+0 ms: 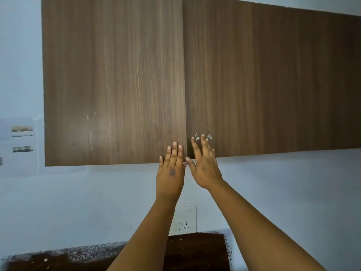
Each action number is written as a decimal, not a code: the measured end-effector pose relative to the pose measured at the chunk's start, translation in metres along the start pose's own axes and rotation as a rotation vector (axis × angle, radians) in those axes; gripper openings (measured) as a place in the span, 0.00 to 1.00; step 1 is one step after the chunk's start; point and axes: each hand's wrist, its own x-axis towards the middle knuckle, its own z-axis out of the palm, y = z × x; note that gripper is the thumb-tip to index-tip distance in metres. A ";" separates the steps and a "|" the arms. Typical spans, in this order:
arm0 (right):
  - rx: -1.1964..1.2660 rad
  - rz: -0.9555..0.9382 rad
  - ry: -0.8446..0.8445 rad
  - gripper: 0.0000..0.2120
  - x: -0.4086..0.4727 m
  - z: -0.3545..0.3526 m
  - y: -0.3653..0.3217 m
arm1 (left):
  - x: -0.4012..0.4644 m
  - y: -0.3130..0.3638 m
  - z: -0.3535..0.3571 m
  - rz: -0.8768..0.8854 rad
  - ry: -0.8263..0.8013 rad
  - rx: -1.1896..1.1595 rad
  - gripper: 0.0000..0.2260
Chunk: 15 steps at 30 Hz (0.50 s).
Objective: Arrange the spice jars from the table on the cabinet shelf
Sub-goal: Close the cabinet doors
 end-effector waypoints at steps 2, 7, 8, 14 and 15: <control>-0.145 -0.070 0.020 0.34 0.016 0.013 0.025 | 0.008 -0.006 0.018 -0.022 -0.070 0.037 0.24; -0.341 -0.195 0.021 0.37 0.046 0.045 0.059 | 0.022 -0.011 0.046 -0.077 -0.049 0.152 0.32; -0.339 -0.193 0.032 0.38 0.049 0.050 0.062 | 0.023 -0.011 0.050 -0.089 -0.041 0.163 0.33; -0.322 -0.243 0.130 0.34 0.057 0.069 0.070 | 0.027 -0.023 0.067 -0.044 0.022 0.233 0.26; -0.328 -0.249 0.146 0.34 0.058 0.072 0.070 | 0.028 -0.024 0.069 -0.043 0.027 0.248 0.26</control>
